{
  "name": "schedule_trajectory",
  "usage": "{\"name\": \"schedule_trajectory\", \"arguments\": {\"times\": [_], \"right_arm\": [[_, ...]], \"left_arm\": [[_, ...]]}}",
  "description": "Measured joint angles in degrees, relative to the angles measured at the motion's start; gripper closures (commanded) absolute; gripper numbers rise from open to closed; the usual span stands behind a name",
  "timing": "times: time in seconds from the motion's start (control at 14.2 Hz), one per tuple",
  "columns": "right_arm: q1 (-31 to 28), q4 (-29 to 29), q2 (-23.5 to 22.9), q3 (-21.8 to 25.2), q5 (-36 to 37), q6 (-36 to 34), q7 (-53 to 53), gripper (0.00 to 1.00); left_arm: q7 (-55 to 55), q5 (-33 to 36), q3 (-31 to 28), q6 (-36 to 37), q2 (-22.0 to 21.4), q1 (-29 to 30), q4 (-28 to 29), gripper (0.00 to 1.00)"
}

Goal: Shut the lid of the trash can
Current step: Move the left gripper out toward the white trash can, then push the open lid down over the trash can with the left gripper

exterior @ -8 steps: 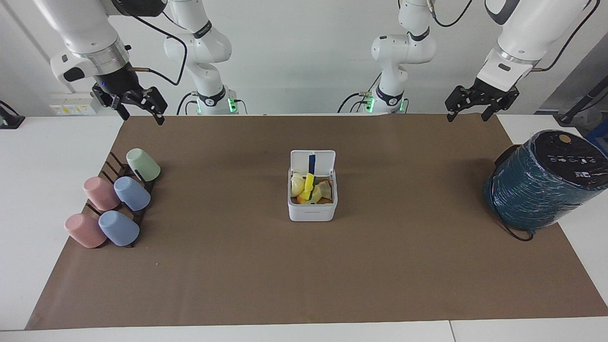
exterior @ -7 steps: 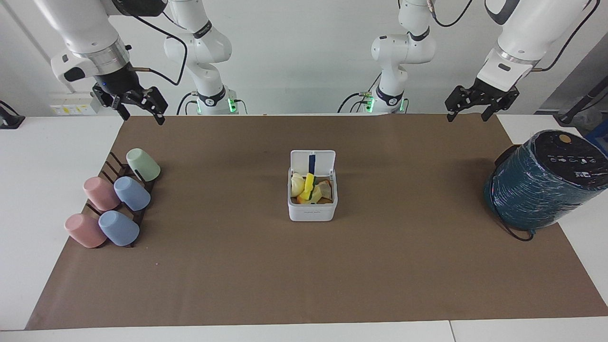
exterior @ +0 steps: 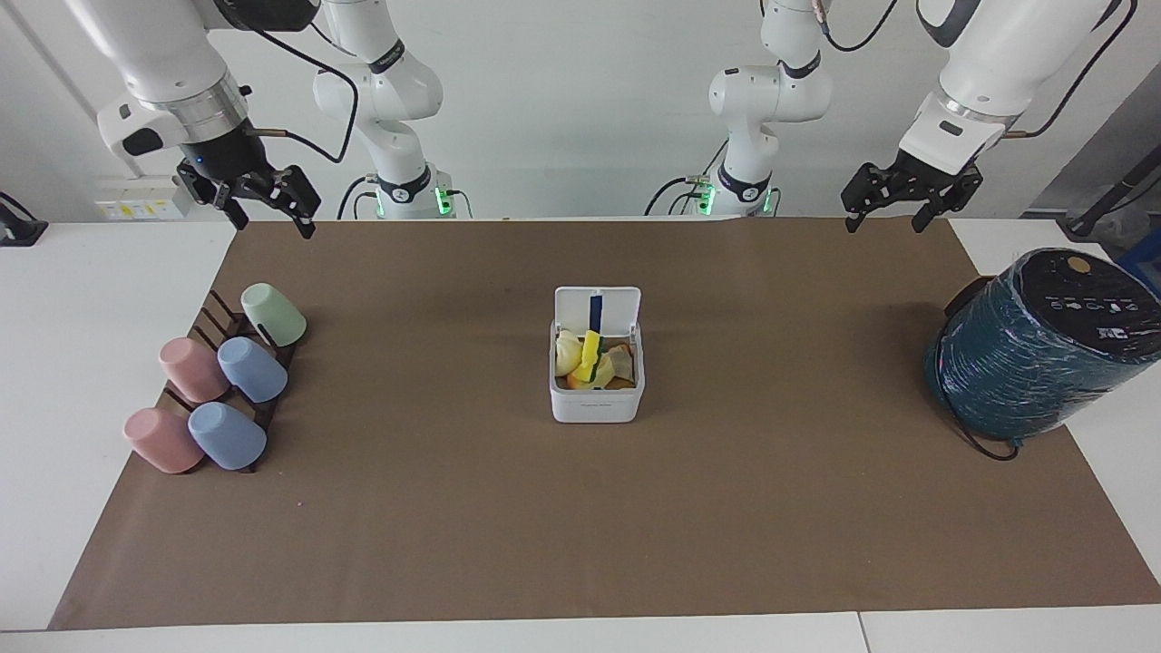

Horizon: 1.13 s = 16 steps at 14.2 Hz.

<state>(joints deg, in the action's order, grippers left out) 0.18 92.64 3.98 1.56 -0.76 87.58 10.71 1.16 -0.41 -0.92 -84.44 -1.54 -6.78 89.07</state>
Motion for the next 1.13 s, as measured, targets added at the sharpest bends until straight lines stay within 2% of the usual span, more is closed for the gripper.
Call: {"name": "schedule_trajectory", "arguments": {"times": [0.21, 0.35, 0.42, 0.56, 0.64, 0.85, 1.13], "right_arm": [[0.18, 0.00, 0.02, 0.00, 0.00, 0.00, 0.00, 0.00], [0.19, 0.00, 0.02, 0.00, 0.00, 0.00, 0.00, 0.00], [0.19, 0.00, 0.02, 0.00, 0.00, 0.00, 0.00, 0.00], [0.19, 0.00, 0.03, 0.00, 0.00, 0.01, 0.00, 0.00], [0.19, 0.00, 0.03, 0.00, 0.00, 0.01, 0.00, 0.00], [0.16, 0.00, 0.03, 0.06, 0.00, 0.01, 0.00, 0.00], [0.17, 0.00, 0.03, 0.13, 0.00, 0.01, 0.00, 0.00]], "left_arm": [[0.63, -0.01, 0.16, -4.38, -0.70, -3.15, 2.60, 0.01], [3.51, -0.02, 0.30, -7.84, -2.01, -6.58, 6.34, 0.54], [5.15, -0.02, 0.39, -9.03, -2.77, -8.30, 8.17, 0.72], [7.18, -0.02, 0.58, -10.88, -4.45, -11.59, 11.61, 0.95], [8.01, -0.02, 0.67, -12.94, -5.29, -13.18, 13.29, 1.00], [10.98, -0.02, 0.98, -20.66, -6.85, -18.40, 18.03, 1.00], [17.89, -0.02, 1.26, -27.40, -6.50, -24.81, 21.35, 1.00]]}}
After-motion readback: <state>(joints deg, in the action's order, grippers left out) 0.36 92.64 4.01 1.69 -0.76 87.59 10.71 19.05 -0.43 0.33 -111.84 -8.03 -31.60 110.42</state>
